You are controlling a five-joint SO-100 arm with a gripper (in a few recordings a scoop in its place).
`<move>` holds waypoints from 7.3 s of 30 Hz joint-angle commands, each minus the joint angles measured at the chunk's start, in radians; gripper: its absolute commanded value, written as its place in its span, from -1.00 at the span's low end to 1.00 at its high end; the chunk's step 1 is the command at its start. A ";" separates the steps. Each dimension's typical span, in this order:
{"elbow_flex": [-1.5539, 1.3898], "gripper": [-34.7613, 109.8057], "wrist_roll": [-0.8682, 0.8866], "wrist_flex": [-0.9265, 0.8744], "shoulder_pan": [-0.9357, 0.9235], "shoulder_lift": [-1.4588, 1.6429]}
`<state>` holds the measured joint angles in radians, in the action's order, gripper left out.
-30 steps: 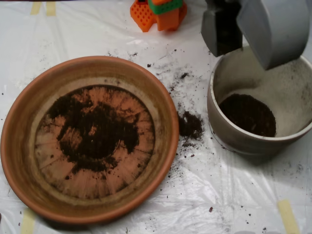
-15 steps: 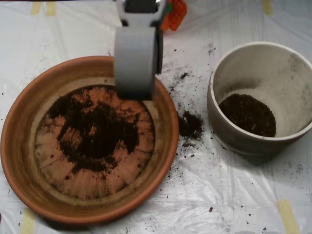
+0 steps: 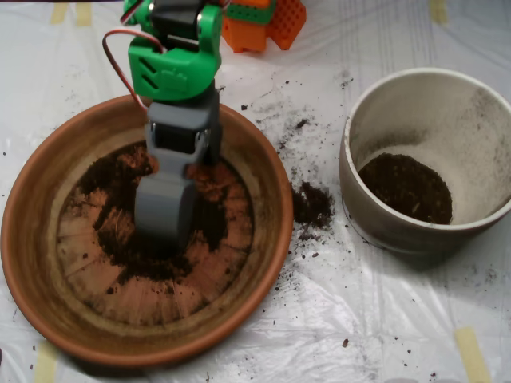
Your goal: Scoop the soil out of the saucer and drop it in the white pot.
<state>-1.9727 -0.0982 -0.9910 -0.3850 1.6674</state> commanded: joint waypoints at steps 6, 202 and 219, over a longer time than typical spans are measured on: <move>0.360 0.15 -0.054 -0.107 -0.081 -0.301; 0.304 -0.44 -0.094 -0.049 -0.232 -0.348; -0.097 -0.53 -0.284 0.393 -0.176 -0.023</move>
<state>-2.0034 -0.3344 -0.6964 -0.5722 1.5094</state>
